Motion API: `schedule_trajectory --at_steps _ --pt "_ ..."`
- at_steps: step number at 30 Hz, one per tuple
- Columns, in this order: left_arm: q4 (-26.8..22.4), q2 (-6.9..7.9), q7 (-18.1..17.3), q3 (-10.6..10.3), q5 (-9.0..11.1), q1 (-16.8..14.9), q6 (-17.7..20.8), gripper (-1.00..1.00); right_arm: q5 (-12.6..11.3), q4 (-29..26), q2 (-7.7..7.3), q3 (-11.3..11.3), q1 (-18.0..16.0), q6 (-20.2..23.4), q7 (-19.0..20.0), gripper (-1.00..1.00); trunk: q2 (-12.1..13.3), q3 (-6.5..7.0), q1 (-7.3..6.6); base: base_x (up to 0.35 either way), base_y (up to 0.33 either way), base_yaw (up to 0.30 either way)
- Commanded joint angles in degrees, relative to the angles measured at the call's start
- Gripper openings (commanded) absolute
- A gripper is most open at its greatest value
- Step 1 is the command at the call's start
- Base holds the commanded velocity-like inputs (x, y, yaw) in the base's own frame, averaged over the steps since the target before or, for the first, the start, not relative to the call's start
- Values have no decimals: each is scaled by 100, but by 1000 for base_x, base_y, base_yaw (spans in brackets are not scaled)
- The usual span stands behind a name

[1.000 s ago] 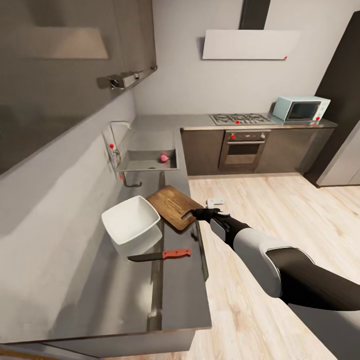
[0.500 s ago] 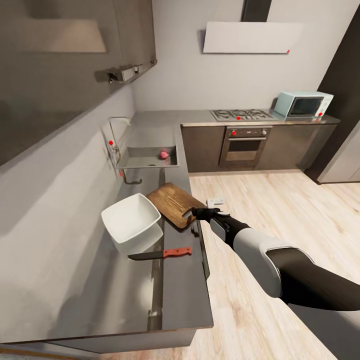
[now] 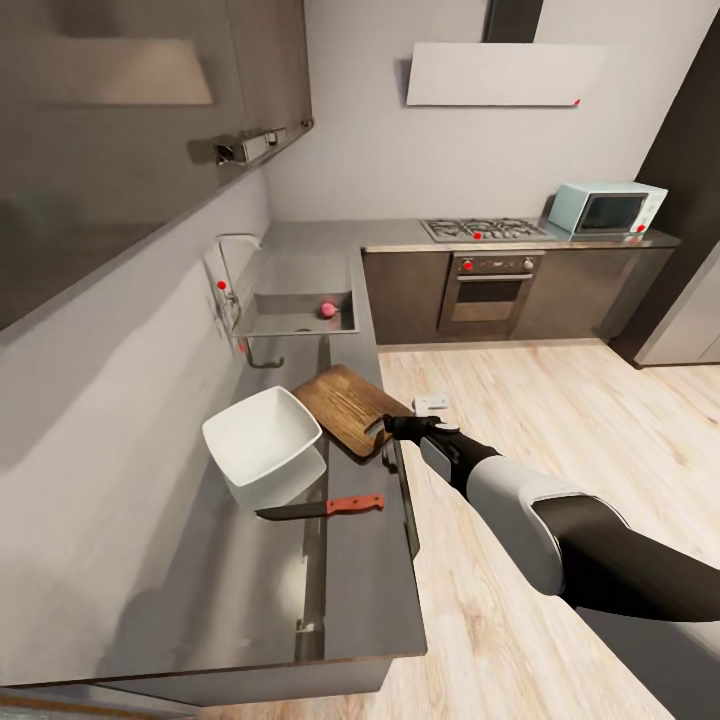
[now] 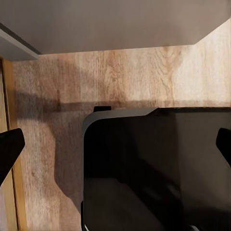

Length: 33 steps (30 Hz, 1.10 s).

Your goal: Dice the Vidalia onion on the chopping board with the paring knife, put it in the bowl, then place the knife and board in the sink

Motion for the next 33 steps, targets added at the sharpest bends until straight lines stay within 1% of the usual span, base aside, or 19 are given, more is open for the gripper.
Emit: schedule_trajectory --at_steps 1,33 --pt "-4 0 3 -3 -6 0 -12 100 -41 -6 1 27 -3 22 -8 100 -10 -9 3 0 0 0" --pt "-3 -8 1 -3 -6 2 -12 100 -25 3 1 27 -3 22 -23 100 -10 -9 3 7 18 0"
